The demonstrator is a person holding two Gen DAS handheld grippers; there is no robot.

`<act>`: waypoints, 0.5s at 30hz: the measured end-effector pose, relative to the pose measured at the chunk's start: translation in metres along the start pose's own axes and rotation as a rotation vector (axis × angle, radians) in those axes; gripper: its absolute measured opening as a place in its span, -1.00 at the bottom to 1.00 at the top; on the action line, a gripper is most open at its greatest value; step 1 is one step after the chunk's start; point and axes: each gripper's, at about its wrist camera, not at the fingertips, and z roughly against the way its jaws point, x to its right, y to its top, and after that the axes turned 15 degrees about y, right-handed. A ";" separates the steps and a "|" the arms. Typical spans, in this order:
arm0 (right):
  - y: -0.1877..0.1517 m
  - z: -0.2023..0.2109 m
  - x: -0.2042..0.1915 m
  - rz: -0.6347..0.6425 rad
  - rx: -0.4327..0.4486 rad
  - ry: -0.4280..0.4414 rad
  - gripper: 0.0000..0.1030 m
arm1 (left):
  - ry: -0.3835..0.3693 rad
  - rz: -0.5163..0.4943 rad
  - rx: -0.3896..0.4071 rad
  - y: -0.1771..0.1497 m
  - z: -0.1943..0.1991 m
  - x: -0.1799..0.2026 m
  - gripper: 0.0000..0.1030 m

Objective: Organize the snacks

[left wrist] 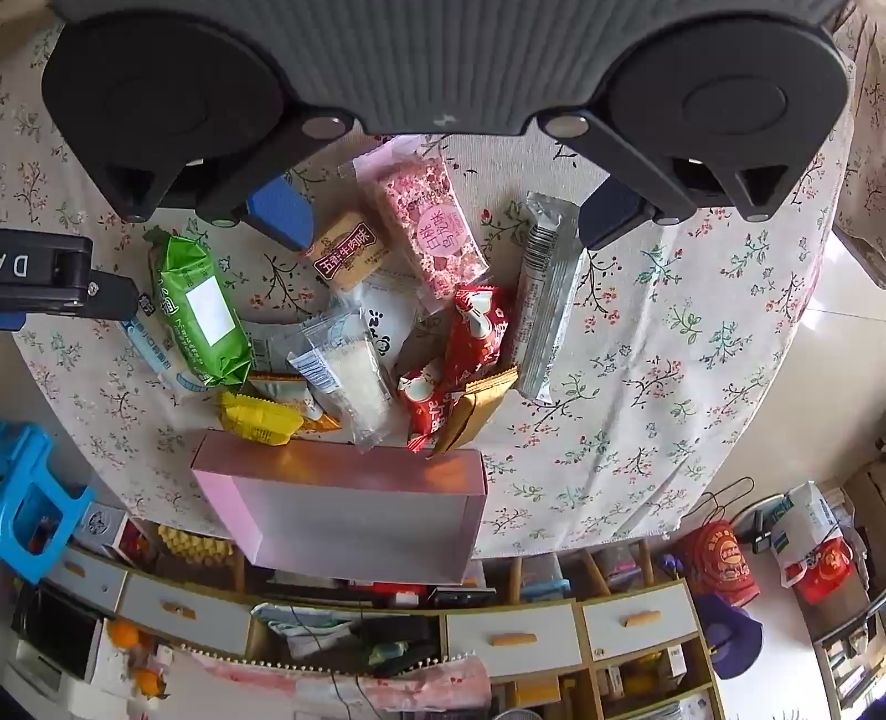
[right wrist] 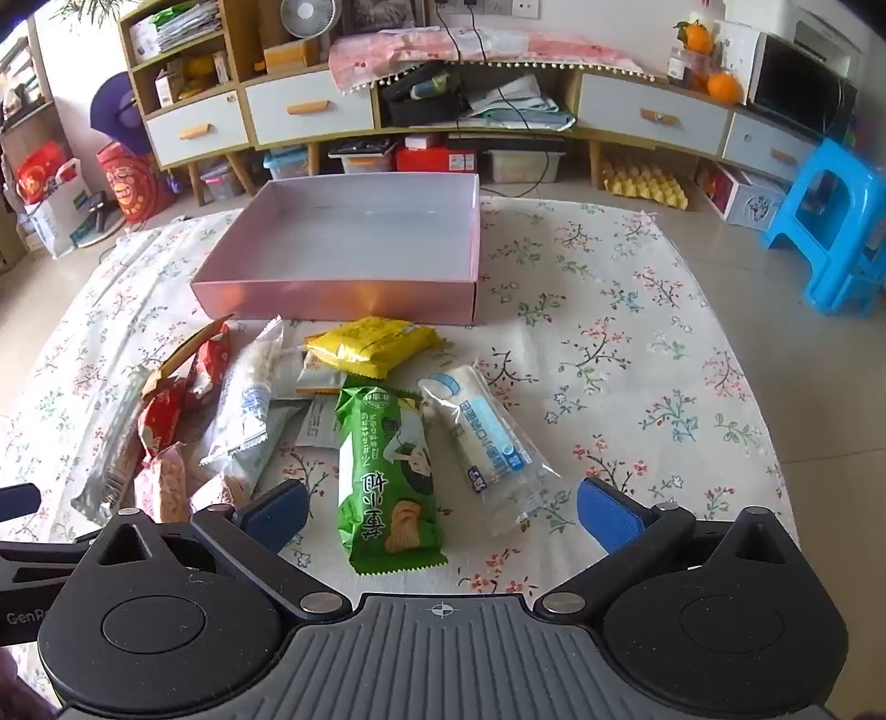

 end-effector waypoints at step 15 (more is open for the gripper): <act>-0.003 -0.003 -0.007 0.038 -0.002 -0.008 1.00 | 0.003 0.002 0.020 0.001 0.002 -0.004 0.99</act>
